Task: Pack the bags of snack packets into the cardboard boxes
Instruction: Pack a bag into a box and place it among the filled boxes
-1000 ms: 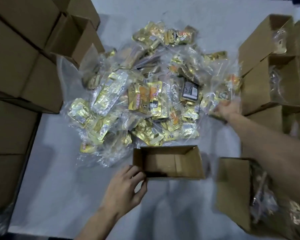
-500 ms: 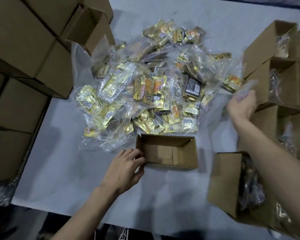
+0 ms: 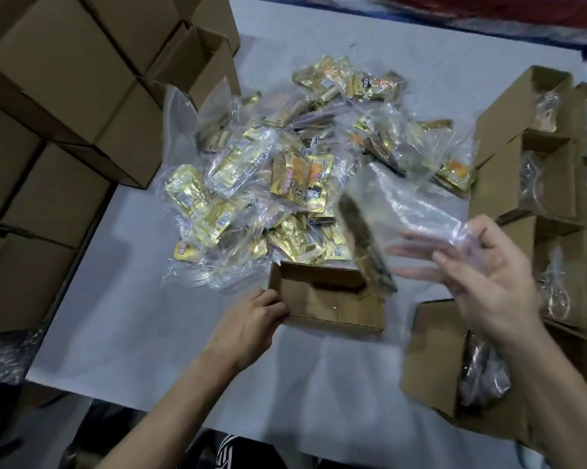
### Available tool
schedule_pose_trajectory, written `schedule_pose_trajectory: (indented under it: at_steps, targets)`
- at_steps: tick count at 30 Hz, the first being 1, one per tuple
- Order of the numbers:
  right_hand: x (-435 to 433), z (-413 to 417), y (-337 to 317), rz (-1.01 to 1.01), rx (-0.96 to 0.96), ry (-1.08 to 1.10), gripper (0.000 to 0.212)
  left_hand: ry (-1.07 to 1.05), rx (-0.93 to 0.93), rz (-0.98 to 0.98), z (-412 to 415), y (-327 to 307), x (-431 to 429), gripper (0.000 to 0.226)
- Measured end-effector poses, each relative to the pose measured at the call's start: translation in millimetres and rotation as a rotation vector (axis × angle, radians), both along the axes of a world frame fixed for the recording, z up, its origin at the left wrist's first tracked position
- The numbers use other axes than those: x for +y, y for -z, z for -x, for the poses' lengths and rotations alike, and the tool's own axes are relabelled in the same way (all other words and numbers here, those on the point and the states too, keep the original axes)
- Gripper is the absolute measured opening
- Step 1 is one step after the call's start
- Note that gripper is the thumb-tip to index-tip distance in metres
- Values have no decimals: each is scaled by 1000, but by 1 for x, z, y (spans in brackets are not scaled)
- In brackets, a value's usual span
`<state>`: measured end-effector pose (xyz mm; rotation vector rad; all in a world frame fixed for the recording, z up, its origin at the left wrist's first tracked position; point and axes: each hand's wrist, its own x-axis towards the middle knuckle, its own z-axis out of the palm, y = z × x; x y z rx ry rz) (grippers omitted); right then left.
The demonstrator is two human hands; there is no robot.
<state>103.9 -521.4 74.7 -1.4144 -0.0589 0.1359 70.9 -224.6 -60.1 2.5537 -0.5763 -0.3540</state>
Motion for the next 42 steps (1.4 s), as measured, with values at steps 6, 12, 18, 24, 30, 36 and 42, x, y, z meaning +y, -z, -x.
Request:
schedule_pose_trajectory:
  at_steps: [6, 12, 18, 24, 30, 36, 42]
  targets:
    - [35, 16, 26, 182, 161, -177, 20, 28, 72, 52, 4, 5, 6, 21]
    - [39, 2, 50, 555, 136, -339, 41, 8, 103, 78, 11, 5, 19, 20]
    - [25, -7, 46, 683, 48, -341, 34, -158, -154, 134, 19, 6, 10, 9]
    - [7, -11, 35, 818, -39, -495, 41, -211, -166, 200, 17, 12, 6, 22]
    - [30, 0, 53, 826, 43, -510, 37, -207, -244, 188, 14, 11, -5, 15]
    - [54, 23, 96, 793, 81, -345, 27, -212, -332, 151, 19, 28, 7, 32]
    - [30, -5, 98, 875, -19, -242, 35, -195, -342, 126, 13, 11, -6, 48]
